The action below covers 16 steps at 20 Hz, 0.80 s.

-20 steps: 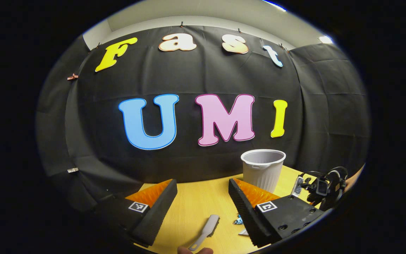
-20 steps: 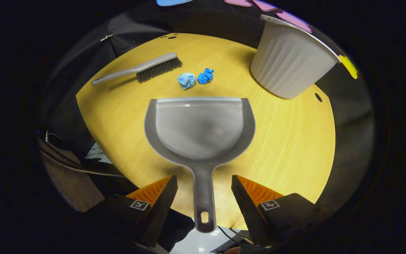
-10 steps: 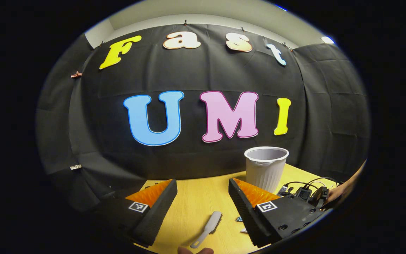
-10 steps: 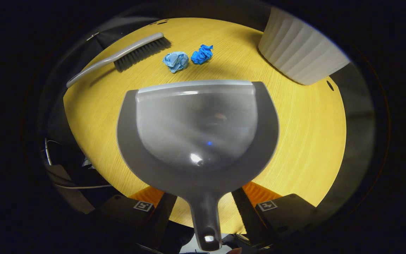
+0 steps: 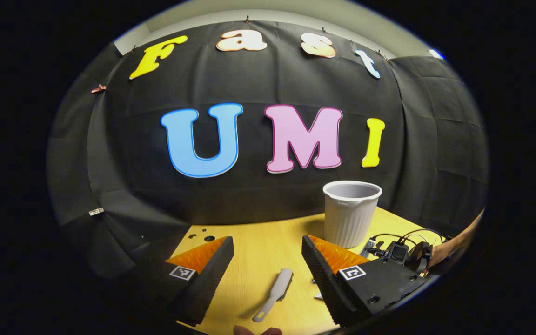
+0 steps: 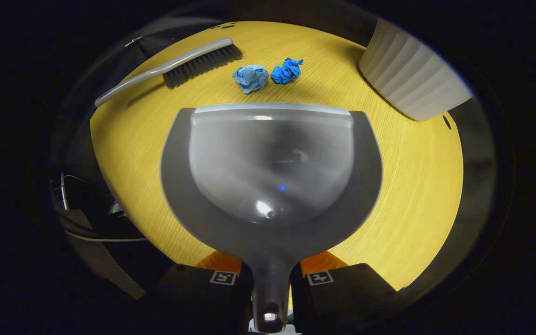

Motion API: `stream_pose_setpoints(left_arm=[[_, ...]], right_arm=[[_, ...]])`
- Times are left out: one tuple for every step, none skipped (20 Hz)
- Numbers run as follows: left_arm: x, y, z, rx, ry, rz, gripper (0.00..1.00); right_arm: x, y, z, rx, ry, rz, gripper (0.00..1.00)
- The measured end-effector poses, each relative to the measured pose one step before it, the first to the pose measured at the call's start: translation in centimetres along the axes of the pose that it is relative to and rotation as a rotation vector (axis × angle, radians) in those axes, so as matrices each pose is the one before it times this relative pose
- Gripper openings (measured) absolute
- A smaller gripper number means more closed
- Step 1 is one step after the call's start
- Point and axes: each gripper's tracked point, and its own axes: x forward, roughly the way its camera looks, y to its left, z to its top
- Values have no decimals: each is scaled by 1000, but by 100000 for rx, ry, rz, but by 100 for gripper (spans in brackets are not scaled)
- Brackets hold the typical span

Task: Pick up the small broom and dustpan from the desktop, sweep the trash into the dustpan with the broom, and then empty the trash into the garbage bin.

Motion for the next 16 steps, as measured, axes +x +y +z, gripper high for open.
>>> stream_pose_setpoints(left_arm=[[423,-128,-926,460,3197,-1577,96],[405,-201,-1184,341,4313,-2161,96],[487,-410,-1327,614,5349,-2708,96],[765,-565,-1758,1000,6146,-3001,96],[796,-380,-1494,965,6889,-2746,96],[1004,-373,-1554,389,6279,-2040,96],[1109,-229,-1325,-98,5841,-1372,96],[710,153,-1047,-1226,4589,-1237,96],[824,-73,-612,-2009,3888,-1065,96],[844,-341,-779,-2279,3719,-699,96],[883,-67,-622,-1771,3816,-105,96],[823,135,-616,-1074,3161,115,96],[906,253,-617,-304,3644,635,96],[735,289,-875,642,3850,990,96],[694,418,-678,1450,3928,1162,96],[679,356,-778,1160,3720,735,96]], right_arm=[[104,29,-228,388,1111,363,40],[6,160,32,-568,593,475,39],[211,-45,46,230,828,-33,39],[-188,-23,-169,-3,1022,108,37],[111,-10,-353,-533,2243,8,42],[-140,68,-438,-1775,2877,717,35],[-105,-56,-385,-3091,1355,1031,35],[-66,-117,-270,-3339,962,1018,41],[-27,48,-3,-2043,700,1740,35],[60,-78,39,-569,449,1957,35],[53,-161,99,-97,343,1198,35],[44,-378,251,-596,-795,-271,35],[-44,-555,290,-928,-826,-1057,34],[83,-452,252,-467,167,-75,35],[41,-242,273,-124,-18,171,34],[-45,-160,162,-875,-176,364,34]])
